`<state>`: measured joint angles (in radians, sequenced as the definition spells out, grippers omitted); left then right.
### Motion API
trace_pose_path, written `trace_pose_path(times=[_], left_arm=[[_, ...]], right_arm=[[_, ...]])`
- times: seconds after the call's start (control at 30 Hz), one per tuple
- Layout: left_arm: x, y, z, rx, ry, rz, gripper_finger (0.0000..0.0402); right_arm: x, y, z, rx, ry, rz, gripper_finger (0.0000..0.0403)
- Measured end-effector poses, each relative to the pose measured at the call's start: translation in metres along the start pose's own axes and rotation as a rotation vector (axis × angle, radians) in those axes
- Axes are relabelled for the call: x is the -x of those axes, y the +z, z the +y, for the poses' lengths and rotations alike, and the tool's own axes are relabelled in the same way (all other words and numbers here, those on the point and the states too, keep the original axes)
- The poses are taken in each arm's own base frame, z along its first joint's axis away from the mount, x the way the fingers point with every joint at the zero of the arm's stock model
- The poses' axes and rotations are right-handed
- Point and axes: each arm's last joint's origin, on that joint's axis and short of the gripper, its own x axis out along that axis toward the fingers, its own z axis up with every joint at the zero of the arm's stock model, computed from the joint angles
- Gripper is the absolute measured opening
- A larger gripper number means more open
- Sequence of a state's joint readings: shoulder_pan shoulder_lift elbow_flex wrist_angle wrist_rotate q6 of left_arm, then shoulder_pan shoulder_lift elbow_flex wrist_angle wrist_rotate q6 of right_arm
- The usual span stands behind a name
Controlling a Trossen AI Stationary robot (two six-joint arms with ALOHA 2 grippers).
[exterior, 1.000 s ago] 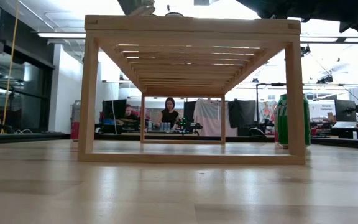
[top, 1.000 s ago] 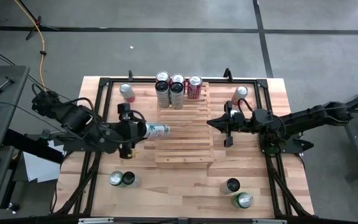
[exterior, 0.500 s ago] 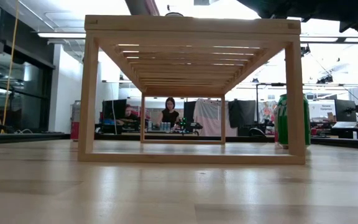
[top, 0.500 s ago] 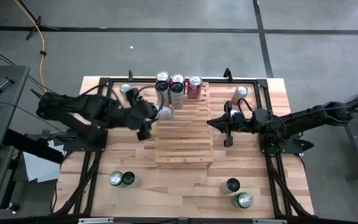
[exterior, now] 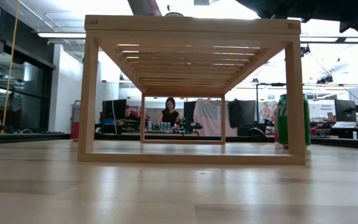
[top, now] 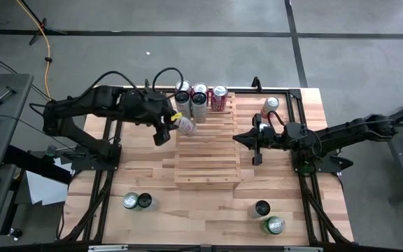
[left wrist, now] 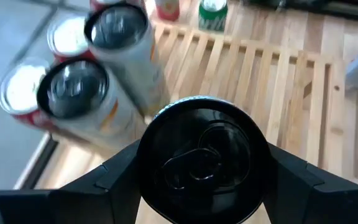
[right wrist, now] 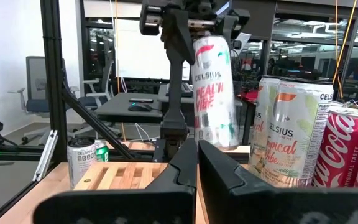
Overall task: Place canned beverage on shelf
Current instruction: Align the bottom left peach vibe celsius soda can with the other tropical celsius soda can on the shelf
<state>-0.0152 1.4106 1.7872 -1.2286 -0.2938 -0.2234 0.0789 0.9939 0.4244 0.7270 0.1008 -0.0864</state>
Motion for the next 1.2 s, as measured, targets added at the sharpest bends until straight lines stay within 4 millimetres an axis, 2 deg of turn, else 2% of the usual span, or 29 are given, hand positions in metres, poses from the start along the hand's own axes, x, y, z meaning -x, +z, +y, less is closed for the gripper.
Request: trace_pose_path(times=[0.17,0.5,1.0,1.2], left_arm=[[-0.002,-0.006,0.009,0.011,0.043,0.072,0.0238],[-0.014,-0.009,0.016,0.02,0.08,0.103,0.0238],[-0.051,-0.001,0.006,-0.047,0.097,0.185,0.0251],[-0.052,-0.001,0.006,-0.069,0.091,0.187,0.0257]], right_arm=[[0.0,0.0,0.0,0.0,0.0,0.0,0.0],[0.0,0.0,0.0,0.0,0.0,0.0,0.0],[0.0,0.0,0.0,0.0,0.0,0.001,0.0],[0.0,-0.001,0.0,0.001,0.001,0.01,0.0]])
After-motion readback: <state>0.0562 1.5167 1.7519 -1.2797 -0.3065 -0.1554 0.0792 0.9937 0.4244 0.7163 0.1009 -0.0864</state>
